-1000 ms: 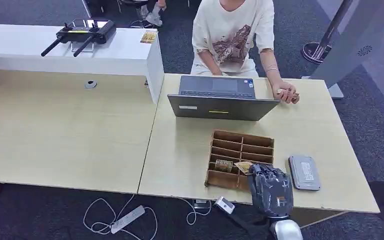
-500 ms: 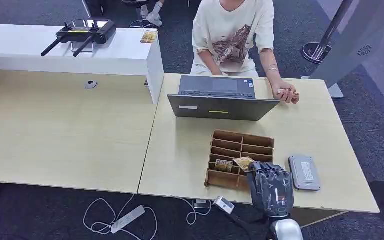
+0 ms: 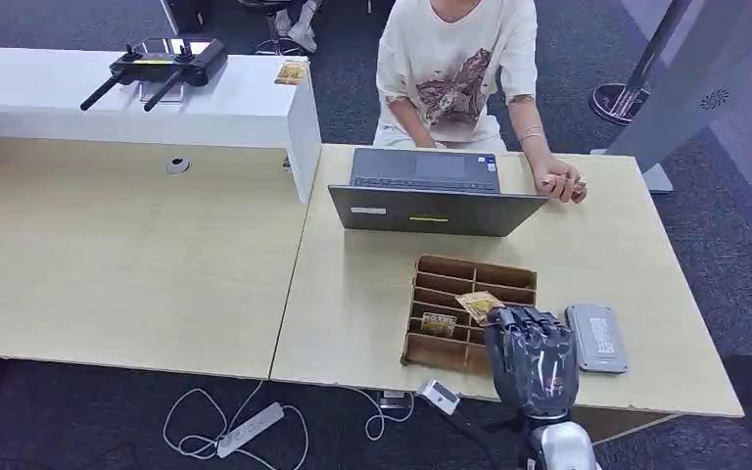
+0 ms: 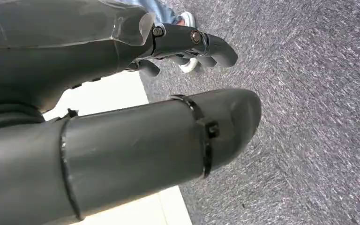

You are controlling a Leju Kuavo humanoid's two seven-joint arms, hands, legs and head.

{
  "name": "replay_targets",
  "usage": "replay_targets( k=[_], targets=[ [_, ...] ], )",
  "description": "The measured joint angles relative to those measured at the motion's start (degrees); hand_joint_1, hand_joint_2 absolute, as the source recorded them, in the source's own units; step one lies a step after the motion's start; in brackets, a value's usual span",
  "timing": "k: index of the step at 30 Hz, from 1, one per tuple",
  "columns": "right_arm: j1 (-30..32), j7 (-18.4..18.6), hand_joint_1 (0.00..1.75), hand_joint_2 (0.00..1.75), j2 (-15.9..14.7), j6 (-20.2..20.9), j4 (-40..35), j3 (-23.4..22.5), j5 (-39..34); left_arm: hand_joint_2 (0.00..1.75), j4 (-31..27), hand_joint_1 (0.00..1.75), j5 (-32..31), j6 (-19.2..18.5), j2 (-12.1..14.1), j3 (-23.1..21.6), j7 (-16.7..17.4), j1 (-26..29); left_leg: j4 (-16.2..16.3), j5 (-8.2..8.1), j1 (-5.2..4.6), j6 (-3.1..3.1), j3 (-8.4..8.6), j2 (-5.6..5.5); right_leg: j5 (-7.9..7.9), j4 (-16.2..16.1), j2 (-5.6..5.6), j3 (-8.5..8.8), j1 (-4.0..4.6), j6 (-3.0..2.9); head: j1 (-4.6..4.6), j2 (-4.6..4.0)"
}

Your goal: Pass the card to the sensor for recognition and then transmit it.

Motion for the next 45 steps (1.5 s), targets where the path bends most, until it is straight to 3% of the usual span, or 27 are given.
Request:
replay_targets(
  k=[18,32,45],
  targets=[
    [-5.05,-0.48,1.75,1.75,-0.09,-1.05,0.09,0.07,0.00,0.00,0.00,0.00,0.20,-0.02,-0.06,0.72,0.74,-0.18,0.00,0.00,0.00,0.00,0.00,0.00,0.00,0.00,0.01,0.00,0.00,0.00,0.00,0.00],
    [-10.79,0.96,1.75,1.75,-1.20,-1.55,0.35,2.60,0.00,0.00,0.00,0.00,0.31,0.04,-0.20,1.36,1.16,-0.33,0.00,0.01,0.00,0.00,0.00,0.00,0.01,0.01,0.00,0.00,0.00,0.00,0.00,0.00],
    [-18.12,7.45,1.75,1.75,-5.44,0.08,2.29,9.42,0.00,0.00,0.00,0.00,-0.15,0.35,-0.33,1.36,0.59,-0.36,0.01,0.01,0.00,0.00,0.00,0.00,0.03,0.01,0.01,0.00,0.00,0.01,0.00,0.00]
  ],
)
